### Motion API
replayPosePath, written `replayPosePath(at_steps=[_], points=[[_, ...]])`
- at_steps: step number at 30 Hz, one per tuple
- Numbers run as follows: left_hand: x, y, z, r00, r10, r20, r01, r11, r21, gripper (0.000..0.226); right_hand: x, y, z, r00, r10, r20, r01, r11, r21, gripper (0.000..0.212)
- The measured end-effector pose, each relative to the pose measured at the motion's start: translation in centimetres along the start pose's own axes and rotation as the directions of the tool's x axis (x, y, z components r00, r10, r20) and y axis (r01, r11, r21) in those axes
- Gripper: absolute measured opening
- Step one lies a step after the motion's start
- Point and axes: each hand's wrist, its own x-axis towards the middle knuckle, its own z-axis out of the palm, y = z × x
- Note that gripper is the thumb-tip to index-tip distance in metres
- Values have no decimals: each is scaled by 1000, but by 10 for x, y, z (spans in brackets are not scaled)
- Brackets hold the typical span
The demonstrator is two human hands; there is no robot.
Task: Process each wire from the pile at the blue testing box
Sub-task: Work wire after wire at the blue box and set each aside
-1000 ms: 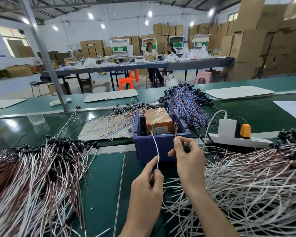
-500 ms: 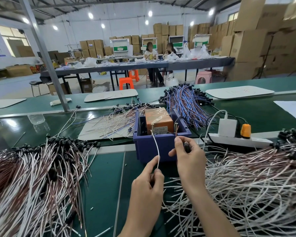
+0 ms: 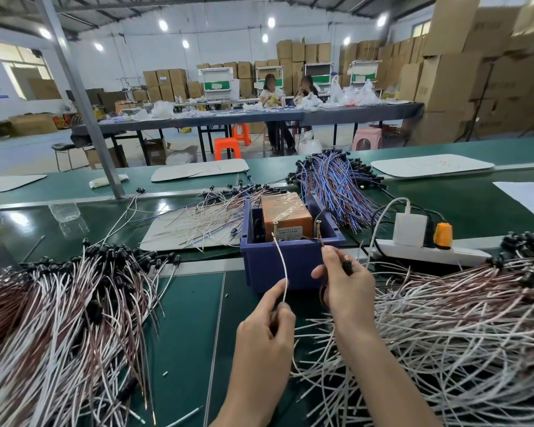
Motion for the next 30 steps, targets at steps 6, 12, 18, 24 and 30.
replayPosePath(at_steps=[6, 12, 18, 24, 30], points=[[-1, 1, 0, 1000, -2, 5, 2, 1000, 0, 40, -1, -1, 0, 1000, -1, 2, 1, 1000, 16, 21], [-3, 2, -2, 999, -4, -54, 4, 1000, -14, 33, -7, -6, -4, 998, -40, 54, 42, 999, -27, 18], [-2, 8, -8, 987, -63, -150, 48, 993, -103, 28, -28, -18, -21, 981, -168, 100, 179, 976, -126, 27], [-5, 16, -9, 996, -90, -18, 85, 982, -169, 22, -25, -57, -57, 976, -219, 20, 219, 976, 8, 29], [-5, 30, -6, 969, -188, 159, 234, 905, -355, 23, -17, -86, -97, 996, -57, 71, 28, 934, 355, 34]])
